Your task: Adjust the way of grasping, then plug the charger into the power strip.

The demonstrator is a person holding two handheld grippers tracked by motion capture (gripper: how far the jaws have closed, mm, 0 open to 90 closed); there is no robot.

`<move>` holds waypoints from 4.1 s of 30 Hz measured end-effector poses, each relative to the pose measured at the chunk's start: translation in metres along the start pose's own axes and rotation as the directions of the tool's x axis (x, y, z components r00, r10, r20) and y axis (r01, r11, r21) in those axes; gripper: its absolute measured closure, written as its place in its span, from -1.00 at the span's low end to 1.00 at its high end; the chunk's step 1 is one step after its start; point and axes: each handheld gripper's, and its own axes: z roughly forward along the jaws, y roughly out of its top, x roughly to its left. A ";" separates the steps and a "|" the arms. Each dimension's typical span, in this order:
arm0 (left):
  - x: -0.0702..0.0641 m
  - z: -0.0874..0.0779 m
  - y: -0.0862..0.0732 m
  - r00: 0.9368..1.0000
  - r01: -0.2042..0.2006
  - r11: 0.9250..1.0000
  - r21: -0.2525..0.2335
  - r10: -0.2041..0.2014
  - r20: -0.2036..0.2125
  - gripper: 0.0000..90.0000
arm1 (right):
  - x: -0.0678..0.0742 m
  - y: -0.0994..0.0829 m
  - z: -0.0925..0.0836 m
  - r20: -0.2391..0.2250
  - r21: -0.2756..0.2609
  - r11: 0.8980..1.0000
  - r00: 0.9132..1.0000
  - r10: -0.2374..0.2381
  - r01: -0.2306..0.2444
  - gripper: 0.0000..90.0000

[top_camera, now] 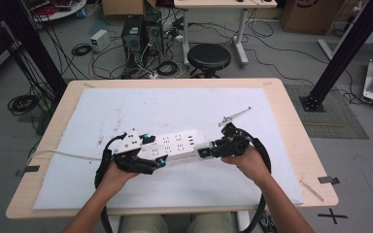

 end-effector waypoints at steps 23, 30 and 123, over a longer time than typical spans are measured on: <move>0.021 -0.045 -0.011 0.985 0.072 0.997 -0.027 -0.075 -0.154 -0.53 | -0.008 -0.007 -0.036 0.225 0.108 0.988 0.965 -0.134 0.112 0.40; 0.023 -0.051 -0.014 0.983 0.080 0.996 -0.035 -0.085 -0.165 -0.53 | -0.009 -0.005 -0.046 0.242 0.131 0.982 0.956 -0.165 0.136 0.40; 0.053 -0.085 -0.061 0.960 0.147 0.986 -0.078 -0.161 -0.229 -0.53 | -0.025 0.123 0.101 -0.066 0.521 0.646 0.781 -0.621 0.558 0.40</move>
